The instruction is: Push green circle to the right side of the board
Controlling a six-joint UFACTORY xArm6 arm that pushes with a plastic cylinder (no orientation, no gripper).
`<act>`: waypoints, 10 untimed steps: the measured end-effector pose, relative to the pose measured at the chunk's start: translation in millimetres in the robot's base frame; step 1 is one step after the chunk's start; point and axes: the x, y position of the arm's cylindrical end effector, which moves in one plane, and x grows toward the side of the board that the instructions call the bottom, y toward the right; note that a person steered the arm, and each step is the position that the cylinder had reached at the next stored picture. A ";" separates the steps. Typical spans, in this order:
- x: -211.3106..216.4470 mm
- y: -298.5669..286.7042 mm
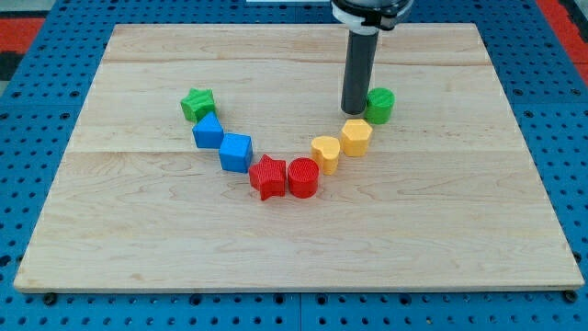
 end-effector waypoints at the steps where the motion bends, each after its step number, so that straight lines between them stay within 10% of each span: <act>1: -10.7 6.5; 10: -12.6 84.8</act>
